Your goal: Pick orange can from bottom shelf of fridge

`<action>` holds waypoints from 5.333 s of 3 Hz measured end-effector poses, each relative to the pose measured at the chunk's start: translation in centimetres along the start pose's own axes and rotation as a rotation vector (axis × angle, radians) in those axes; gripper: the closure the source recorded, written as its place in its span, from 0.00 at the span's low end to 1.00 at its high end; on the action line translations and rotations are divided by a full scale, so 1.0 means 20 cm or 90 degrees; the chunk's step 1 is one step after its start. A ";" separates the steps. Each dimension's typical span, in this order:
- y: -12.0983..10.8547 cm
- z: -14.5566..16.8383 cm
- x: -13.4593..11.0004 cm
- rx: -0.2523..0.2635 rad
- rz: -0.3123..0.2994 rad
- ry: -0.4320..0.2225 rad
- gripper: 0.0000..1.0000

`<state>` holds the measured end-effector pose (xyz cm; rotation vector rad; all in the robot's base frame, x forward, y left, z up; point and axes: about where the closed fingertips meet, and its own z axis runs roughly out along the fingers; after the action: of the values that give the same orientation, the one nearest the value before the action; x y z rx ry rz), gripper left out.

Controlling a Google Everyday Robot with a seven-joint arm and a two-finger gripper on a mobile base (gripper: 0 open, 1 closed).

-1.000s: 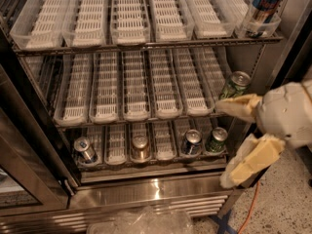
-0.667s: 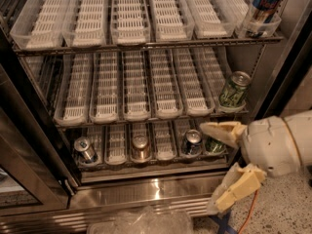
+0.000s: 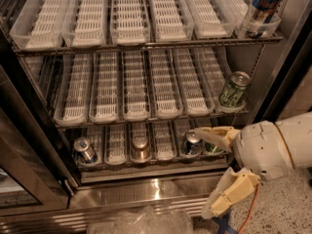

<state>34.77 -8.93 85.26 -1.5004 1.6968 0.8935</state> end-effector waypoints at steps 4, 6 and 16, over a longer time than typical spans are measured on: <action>0.07 0.34 0.12 0.080 0.044 -0.173 0.00; 0.03 0.52 0.28 0.241 0.091 -0.250 0.00; -0.45 0.97 1.01 0.544 0.077 -0.203 0.00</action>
Offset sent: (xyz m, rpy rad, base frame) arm -0.0208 0.0590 -0.1001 0.4629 -0.0133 -0.2683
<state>42.94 -3.77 57.55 -0.6510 1.6230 0.3393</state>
